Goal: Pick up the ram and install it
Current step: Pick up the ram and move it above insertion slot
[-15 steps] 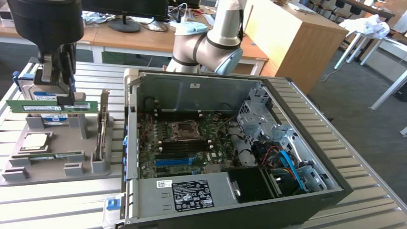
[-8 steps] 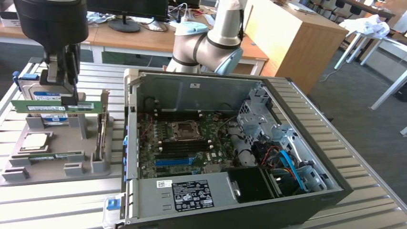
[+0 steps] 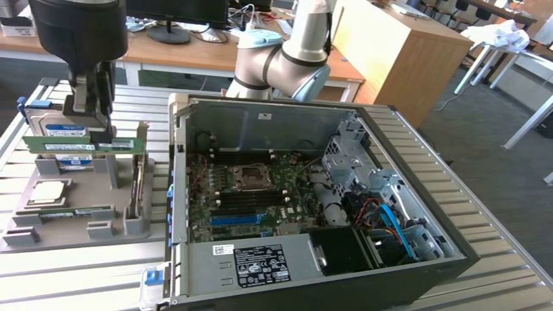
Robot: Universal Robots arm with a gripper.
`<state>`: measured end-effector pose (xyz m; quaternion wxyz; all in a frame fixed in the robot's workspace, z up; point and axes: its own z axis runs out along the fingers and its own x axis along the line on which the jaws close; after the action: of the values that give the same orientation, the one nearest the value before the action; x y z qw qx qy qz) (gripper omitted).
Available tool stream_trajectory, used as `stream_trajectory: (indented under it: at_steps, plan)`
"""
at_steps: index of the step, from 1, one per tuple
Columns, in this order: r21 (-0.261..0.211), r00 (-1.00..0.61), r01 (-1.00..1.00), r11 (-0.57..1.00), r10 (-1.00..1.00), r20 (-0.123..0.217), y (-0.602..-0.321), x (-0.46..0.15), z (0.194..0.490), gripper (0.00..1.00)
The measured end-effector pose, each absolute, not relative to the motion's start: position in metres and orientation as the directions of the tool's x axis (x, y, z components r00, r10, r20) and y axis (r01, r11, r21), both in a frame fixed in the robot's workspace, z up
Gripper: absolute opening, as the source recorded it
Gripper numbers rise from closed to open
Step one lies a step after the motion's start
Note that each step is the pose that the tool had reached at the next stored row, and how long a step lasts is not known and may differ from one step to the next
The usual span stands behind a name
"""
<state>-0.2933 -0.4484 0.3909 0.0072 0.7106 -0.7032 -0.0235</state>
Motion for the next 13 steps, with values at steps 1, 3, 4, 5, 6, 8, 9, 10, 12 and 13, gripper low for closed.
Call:
stream_trajectory:
  at_steps: [1, 3, 4, 5, 6, 8, 9, 10, 12, 13]
  plan:
    - [0.043, 0.010, -0.999, -0.011, -1.000, -0.023, -0.448, -0.292, 0.391, 0.11]
    - [0.043, 0.010, -0.999, -0.011, -1.000, -0.023, -0.448, -0.290, 0.391, 0.11]
    - [0.043, 0.010, -0.999, -0.011, -1.000, -0.023, -0.448, -0.289, 0.391, 0.11]
    - [0.043, 0.010, -0.999, -0.011, -1.000, -0.023, -0.448, -0.288, 0.391, 0.11]
    - [0.043, 0.010, -0.999, -0.011, -1.000, -0.023, -0.448, -0.287, 0.391, 0.11]
    - [0.043, 0.010, -0.999, -0.011, -1.000, -0.023, -0.448, -0.285, 0.391, 0.11]
    - [0.043, 0.010, -0.999, -0.011, -1.000, -0.023, -0.448, -0.284, 0.391, 0.11]
    - [0.043, 0.010, -0.999, -0.011, -1.000, -0.023, -0.448, -0.283, 0.391, 0.11]
    - [0.043, 0.010, -0.999, -0.011, -1.000, -0.023, -0.448, -0.280, 0.391, 0.11]
    - [0.043, 0.010, -0.999, -0.011, -1.000, -0.023, -0.448, -0.279, 0.391, 0.11]
